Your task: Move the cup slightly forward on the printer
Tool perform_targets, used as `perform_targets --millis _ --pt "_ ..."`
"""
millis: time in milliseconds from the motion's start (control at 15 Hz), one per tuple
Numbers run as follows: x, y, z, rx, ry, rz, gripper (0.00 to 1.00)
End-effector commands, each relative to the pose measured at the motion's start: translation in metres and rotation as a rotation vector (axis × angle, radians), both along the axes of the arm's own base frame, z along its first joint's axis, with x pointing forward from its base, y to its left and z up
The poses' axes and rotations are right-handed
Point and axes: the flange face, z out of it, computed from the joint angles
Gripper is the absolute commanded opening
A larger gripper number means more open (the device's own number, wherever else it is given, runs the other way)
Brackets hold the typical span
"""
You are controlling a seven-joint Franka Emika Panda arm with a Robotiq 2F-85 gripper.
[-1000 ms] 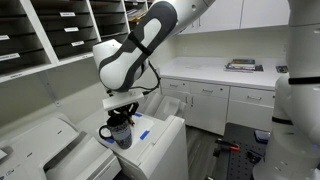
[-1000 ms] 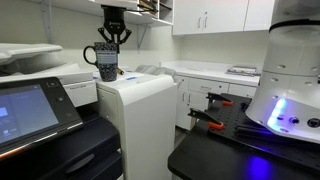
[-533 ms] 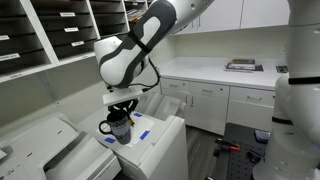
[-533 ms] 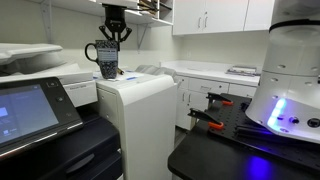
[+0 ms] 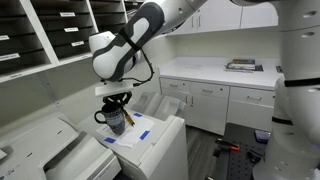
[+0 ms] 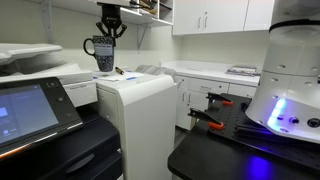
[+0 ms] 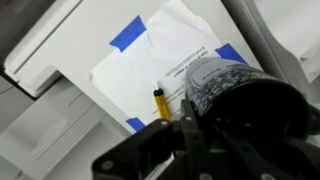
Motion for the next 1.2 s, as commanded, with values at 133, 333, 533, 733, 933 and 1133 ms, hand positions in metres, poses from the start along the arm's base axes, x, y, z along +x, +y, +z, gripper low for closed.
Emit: perform_targets --millis 133,333,533,733,933,1133 --pt "0.040 0.000 -0.015 -0.070 0.089 -0.100 0.03" --pt "0.053 0.002 -0.018 -0.072 0.124 -0.110 0.03" --pt "0.060 0.002 -0.015 -0.063 0.143 -0.115 0.35" --pt "0.063 -0.002 -0.008 -0.053 0.125 -0.120 0.50" --pt "0.062 -0.008 0.005 -0.036 0.104 -0.122 0.72" --pt "0.060 -0.010 0.019 -0.012 0.083 -0.115 0.94"
